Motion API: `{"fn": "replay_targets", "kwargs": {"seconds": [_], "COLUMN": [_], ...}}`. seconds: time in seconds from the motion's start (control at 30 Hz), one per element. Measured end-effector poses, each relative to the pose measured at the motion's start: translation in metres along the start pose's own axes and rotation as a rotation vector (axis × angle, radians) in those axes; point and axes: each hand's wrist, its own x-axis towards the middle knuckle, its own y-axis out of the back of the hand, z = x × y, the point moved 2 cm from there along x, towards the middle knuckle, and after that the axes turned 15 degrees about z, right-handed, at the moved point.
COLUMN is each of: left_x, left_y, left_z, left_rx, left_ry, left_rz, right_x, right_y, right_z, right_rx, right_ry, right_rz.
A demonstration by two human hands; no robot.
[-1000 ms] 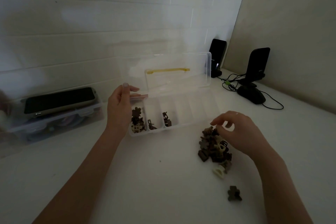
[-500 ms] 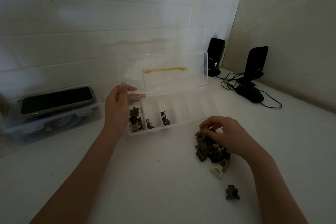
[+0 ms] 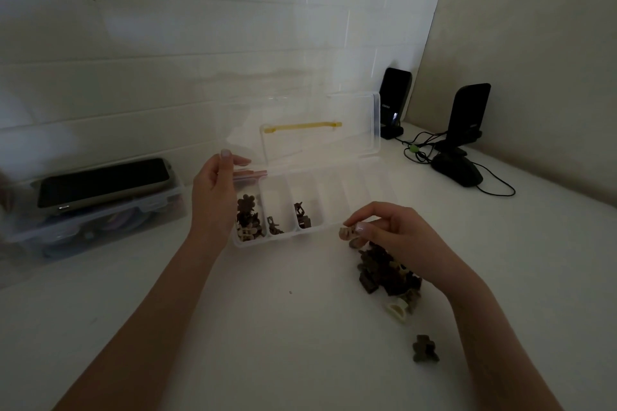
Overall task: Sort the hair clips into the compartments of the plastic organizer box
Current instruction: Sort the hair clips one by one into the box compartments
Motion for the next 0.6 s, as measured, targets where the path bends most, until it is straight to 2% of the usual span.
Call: {"fn": "replay_targets", "kwargs": {"seconds": [0.17, 0.3, 0.37, 0.47, 0.6], "left_x": [0.000, -0.003, -0.003, -0.002, -0.005], "left_y": [0.000, 0.000, 0.000, 0.000, -0.001], "left_z": [0.001, 0.003, 0.004, 0.004, 0.007], "left_rx": [0.009, 0.006, 0.018, 0.003, -0.001], "left_ry": [-0.013, -0.020, -0.032, -0.029, -0.035], "left_rz": [0.017, 0.015, 0.017, 0.007, 0.011], "right_x": [-0.001, -0.001, 0.000, 0.001, 0.000], "right_y": [-0.002, -0.002, -0.002, 0.005, 0.012], "right_z": [-0.002, -0.004, -0.007, -0.008, -0.005], "right_rx": [0.045, 0.026, 0.020, -0.042, -0.064], "right_ry": [0.013, 0.066, 0.123, 0.201, 0.206], "right_rz": [-0.022, 0.025, 0.120, 0.347, 0.539]}}
